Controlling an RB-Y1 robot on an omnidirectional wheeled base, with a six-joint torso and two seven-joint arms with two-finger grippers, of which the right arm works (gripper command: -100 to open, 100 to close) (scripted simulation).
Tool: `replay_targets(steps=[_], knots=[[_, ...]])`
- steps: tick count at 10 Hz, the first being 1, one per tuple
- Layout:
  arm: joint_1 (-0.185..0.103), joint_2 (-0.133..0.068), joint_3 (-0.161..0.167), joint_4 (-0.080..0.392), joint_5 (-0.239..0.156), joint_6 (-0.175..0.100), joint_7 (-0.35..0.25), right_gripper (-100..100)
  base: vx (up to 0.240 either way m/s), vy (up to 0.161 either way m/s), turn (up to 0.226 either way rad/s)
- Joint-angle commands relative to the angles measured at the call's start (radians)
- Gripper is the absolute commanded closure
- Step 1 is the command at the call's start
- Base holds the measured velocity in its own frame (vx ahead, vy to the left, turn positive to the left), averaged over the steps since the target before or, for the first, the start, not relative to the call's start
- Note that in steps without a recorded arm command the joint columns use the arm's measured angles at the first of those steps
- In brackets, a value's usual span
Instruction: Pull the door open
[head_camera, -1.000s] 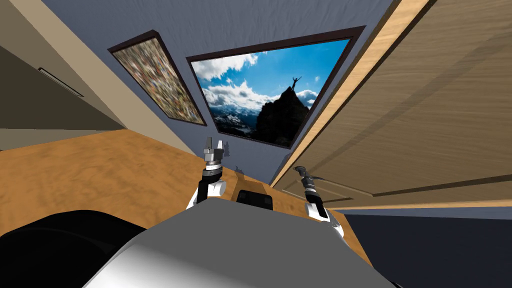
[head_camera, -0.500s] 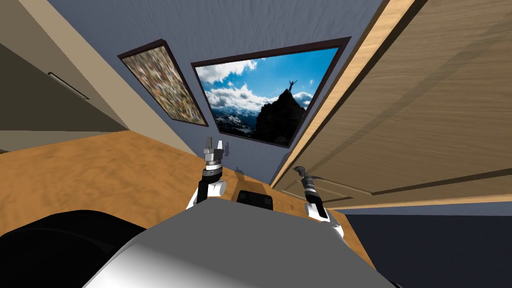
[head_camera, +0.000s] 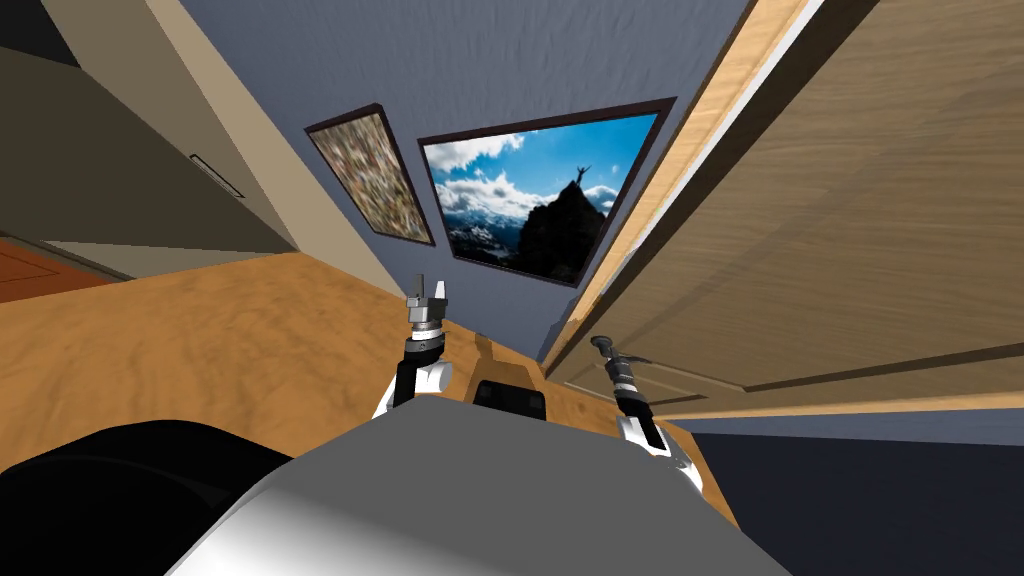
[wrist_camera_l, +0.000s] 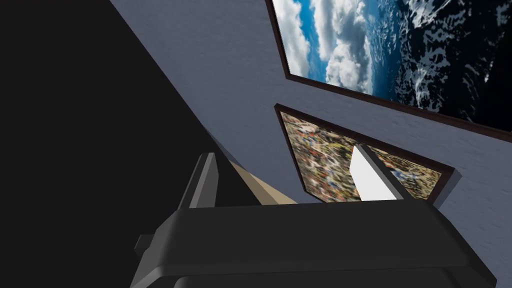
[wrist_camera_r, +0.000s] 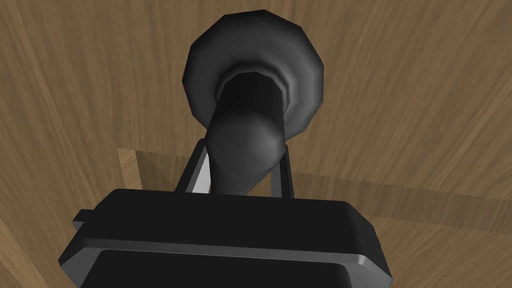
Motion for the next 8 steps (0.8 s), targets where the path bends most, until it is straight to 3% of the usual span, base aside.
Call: replay_targets(steps=[1,4,5,6,8], knots=[[0.012,-0.019,0.015,0.010,0.004,-0.031,-0.020,100,-0.203,-0.081,0.143],[0.043,-0.050,0.042,0.005,0.009,-0.070,-0.054,100,-0.220,-0.073,0.159],[0.034,-0.040,0.040,0.008,0.009,-0.061,-0.048,100,-0.106,-0.022,0.032],[0.052,-0.053,0.052,0.013,0.010,-0.089,-0.063,100,-0.148,-0.036,0.161],[0.065,-0.066,0.060,0.017,0.010,-0.111,-0.073,100,-0.202,-0.062,0.145]])
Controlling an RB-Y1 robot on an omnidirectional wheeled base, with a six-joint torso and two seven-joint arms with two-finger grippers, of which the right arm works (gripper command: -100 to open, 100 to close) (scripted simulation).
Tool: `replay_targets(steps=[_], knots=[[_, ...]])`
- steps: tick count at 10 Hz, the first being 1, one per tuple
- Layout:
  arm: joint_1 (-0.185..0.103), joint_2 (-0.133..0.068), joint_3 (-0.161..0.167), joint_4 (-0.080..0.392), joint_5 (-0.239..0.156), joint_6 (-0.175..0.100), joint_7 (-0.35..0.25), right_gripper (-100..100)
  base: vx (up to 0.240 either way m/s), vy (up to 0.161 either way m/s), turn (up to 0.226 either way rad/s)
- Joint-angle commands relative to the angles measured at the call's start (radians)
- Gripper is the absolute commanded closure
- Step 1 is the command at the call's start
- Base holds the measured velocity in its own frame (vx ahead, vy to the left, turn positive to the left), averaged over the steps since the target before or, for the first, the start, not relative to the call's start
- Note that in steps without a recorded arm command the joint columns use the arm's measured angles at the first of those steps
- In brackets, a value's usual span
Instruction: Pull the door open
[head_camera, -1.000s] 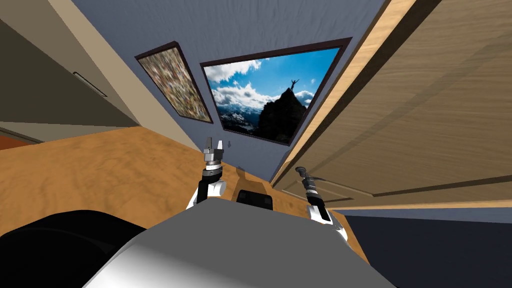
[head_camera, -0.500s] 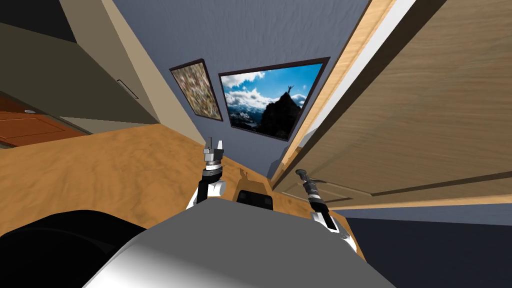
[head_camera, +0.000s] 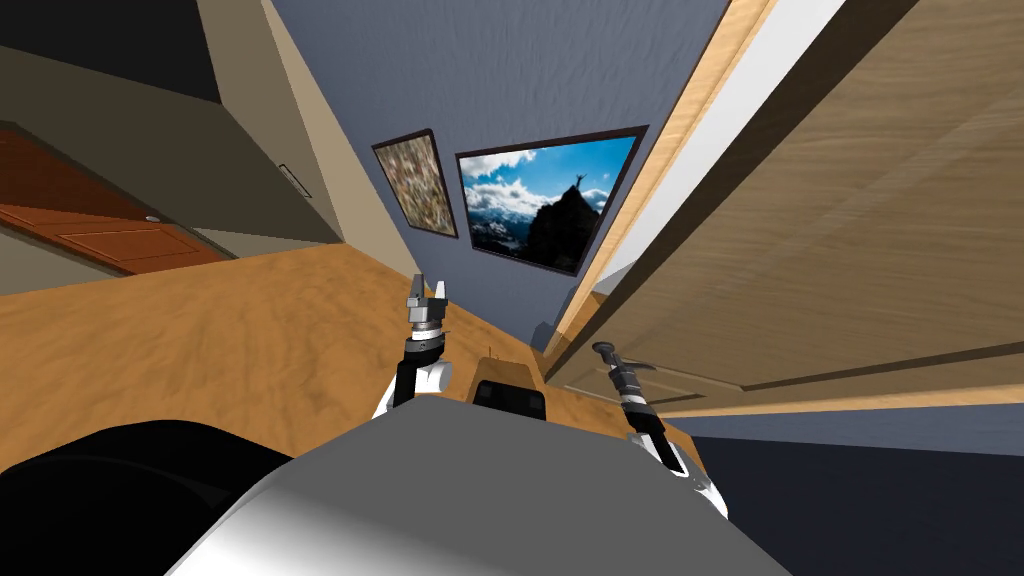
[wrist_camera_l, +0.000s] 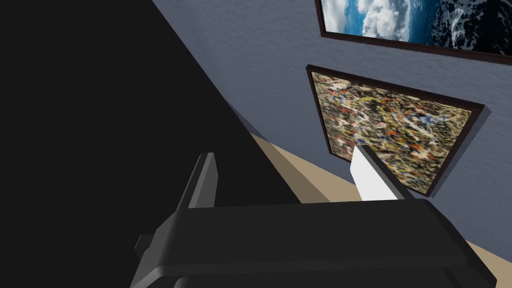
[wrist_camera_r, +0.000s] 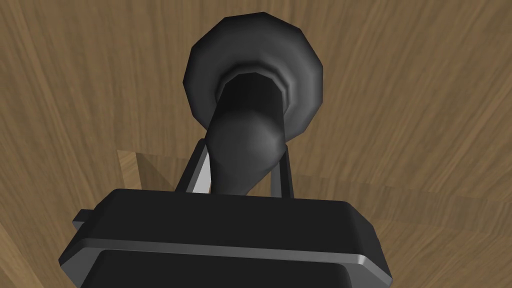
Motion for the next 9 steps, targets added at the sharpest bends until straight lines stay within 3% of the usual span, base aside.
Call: replay_targets(steps=[1,6,7,8,9], knots=[[0.014,-0.015,0.009,0.013,0.001,-0.033,-0.012,100,-0.185,-0.066,0.162],[0.058,-0.058,0.034,0.026,0.001,-0.109,-0.048,100,-0.199,-0.063,0.144],[0.053,-0.049,0.035,0.023,0.002,-0.098,-0.044,100,-0.097,-0.033,0.043],[0.069,-0.057,0.042,0.031,0.003,-0.127,-0.054,100,-0.160,-0.026,0.227],[0.072,-0.059,0.043,0.033,0.003,-0.133,-0.056,100,-0.221,-0.089,0.175]])
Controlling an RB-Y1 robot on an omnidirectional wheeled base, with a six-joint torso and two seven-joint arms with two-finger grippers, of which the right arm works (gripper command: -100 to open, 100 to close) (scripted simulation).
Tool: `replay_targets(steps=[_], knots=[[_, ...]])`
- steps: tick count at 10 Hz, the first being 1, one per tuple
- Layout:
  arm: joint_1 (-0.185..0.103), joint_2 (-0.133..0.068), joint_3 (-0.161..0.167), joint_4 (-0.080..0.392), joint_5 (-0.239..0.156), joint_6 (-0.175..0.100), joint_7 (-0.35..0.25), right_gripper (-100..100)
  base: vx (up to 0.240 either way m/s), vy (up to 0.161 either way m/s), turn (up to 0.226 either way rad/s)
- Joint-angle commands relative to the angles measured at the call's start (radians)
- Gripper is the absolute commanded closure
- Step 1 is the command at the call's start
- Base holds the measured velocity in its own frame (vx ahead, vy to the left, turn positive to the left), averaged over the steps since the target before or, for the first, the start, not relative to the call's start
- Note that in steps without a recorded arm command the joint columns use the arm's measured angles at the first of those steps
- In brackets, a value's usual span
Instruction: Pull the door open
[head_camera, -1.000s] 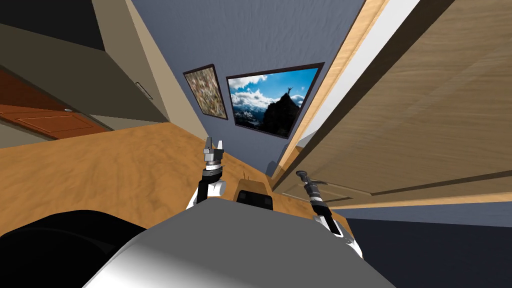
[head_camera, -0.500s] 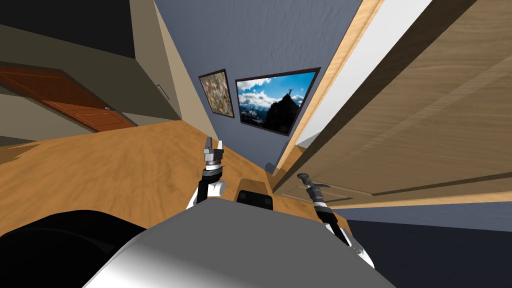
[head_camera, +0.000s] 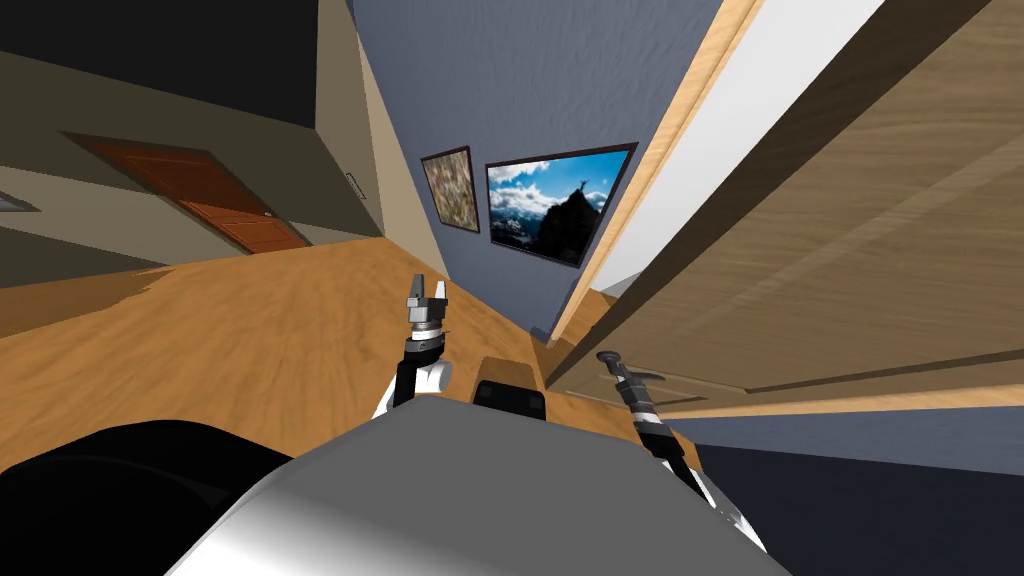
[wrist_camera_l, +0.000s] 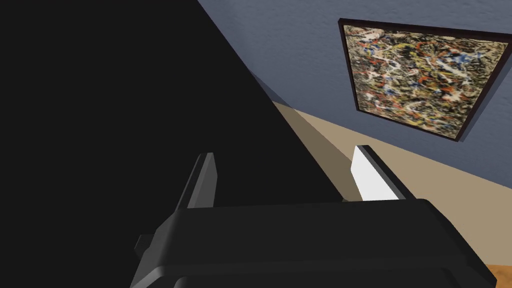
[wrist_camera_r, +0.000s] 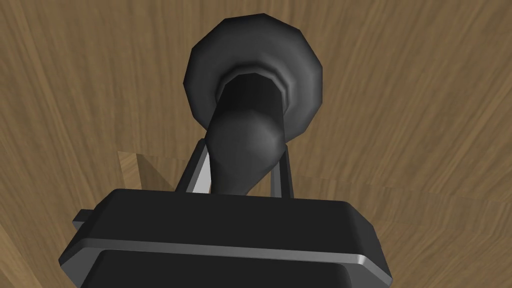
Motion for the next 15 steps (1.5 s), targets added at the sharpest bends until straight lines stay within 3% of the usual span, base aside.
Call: replay_targets(steps=[1,7,8,15], knots=[[0.005,-0.006,0.005,0.021,0.002,-0.031,-0.006,100,-0.228,-0.079,0.151],[0.046,-0.037,0.015,0.050,0.002,-0.117,-0.029,100,-0.213,-0.071,0.168],[0.044,-0.031,0.019,0.038,0.004,-0.102,-0.027,100,-0.089,-0.013,0.017],[0.055,-0.051,0.036,0.092,0.002,-0.179,-0.044,100,-0.188,-0.071,0.164]])
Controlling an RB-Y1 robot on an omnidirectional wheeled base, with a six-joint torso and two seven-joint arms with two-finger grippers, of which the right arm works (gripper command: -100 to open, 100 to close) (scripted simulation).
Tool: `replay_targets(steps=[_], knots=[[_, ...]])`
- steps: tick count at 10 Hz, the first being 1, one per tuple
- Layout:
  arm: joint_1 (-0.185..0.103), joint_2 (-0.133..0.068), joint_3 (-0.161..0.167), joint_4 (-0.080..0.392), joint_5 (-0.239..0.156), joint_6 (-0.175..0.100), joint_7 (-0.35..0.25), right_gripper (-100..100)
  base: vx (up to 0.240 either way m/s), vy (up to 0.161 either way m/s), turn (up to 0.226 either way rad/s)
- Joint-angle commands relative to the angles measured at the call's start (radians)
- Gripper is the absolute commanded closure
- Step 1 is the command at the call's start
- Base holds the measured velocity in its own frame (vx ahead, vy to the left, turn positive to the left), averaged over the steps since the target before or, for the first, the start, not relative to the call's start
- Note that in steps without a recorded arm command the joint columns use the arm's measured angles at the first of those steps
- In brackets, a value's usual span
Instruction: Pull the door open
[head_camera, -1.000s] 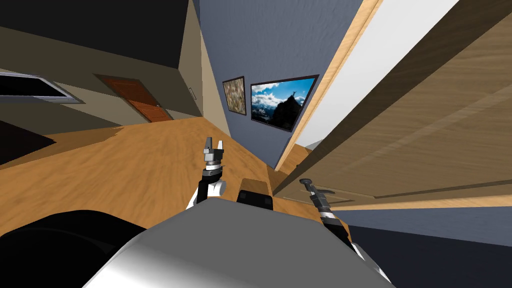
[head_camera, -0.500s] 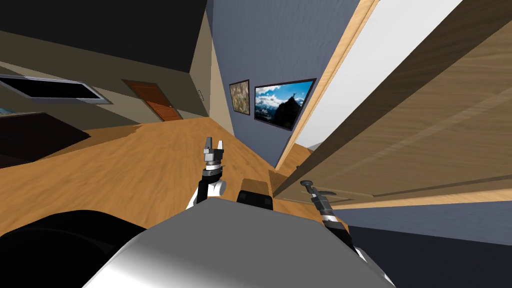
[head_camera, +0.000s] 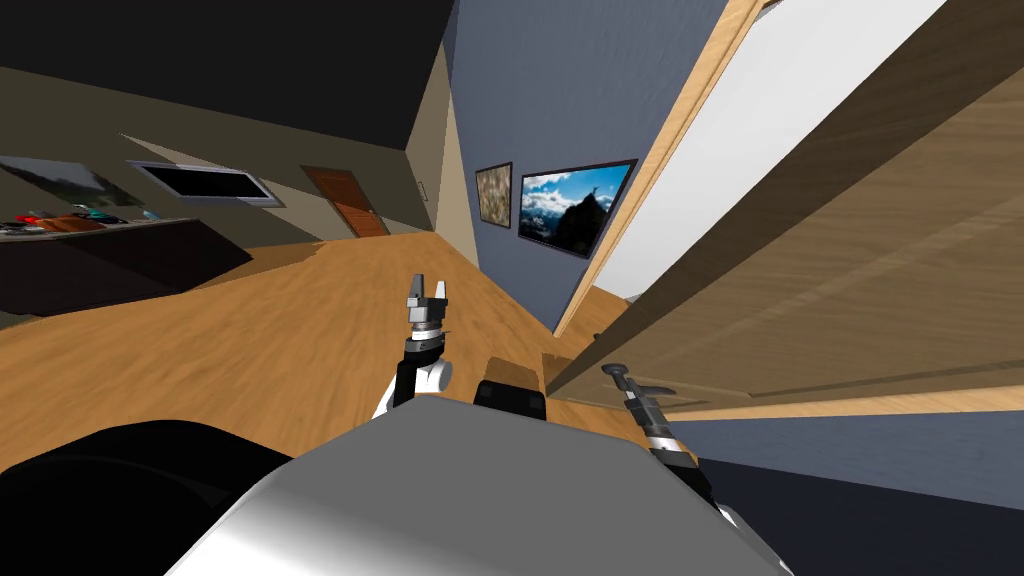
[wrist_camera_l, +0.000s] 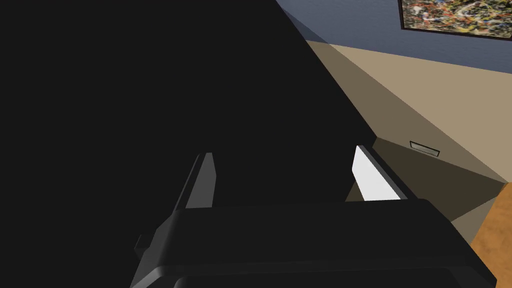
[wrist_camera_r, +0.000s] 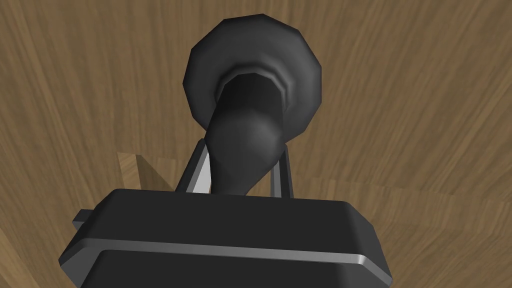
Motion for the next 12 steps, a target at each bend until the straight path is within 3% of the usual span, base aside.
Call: replay_targets(steps=[1,4,5,12], knots=[[0.000,-0.009,-0.001,0.017,-0.003,-0.019,-0.003,100,-0.209,-0.067,0.123],[0.004,-0.017,0.004,0.036,-0.004,-0.048,-0.009,100,-0.208,-0.054,0.144],[0.004,-0.012,0.008,0.028,-0.001,-0.041,-0.009,100,-0.080,-0.006,0.018],[-0.006,-0.024,0.023,0.076,-0.003,-0.087,-0.020,100,-0.172,-0.070,0.149]])
